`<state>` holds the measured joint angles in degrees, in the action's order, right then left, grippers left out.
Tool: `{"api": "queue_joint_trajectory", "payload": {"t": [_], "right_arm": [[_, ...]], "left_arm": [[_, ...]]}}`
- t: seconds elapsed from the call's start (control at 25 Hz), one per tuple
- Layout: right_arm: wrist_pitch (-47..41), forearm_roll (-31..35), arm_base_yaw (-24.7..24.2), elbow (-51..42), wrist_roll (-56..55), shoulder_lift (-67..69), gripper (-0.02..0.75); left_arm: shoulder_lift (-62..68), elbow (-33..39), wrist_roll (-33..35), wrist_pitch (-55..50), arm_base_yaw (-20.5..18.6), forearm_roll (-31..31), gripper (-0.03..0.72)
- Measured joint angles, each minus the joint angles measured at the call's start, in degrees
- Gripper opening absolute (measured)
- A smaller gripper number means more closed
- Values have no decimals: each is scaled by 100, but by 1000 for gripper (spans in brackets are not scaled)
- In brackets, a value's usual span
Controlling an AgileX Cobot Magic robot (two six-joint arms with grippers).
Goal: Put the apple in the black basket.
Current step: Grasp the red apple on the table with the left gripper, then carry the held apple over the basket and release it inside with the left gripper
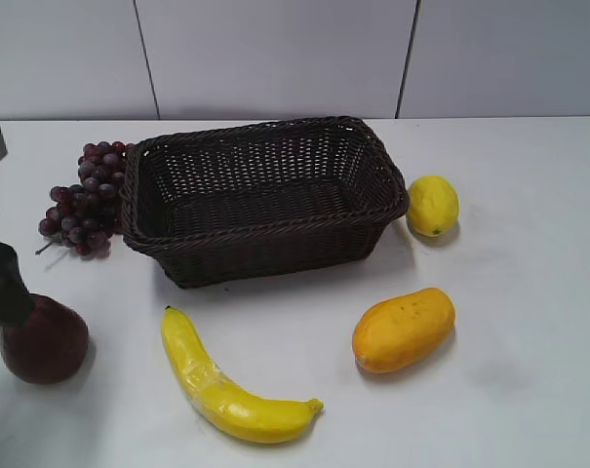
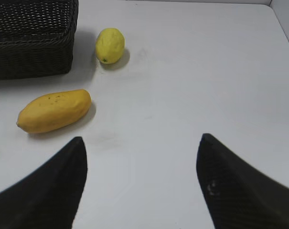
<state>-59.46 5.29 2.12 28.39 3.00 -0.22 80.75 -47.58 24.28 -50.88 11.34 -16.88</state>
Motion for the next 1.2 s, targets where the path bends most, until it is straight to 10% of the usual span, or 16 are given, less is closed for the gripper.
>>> {"api": "queue_joint_trajectory", "payload": {"t": [1.2], "right_arm": [[0, 0, 0, 0, 0, 0, 538]], "left_arm": [[1824, -708, 0, -332, 3, -91, 575]]}}
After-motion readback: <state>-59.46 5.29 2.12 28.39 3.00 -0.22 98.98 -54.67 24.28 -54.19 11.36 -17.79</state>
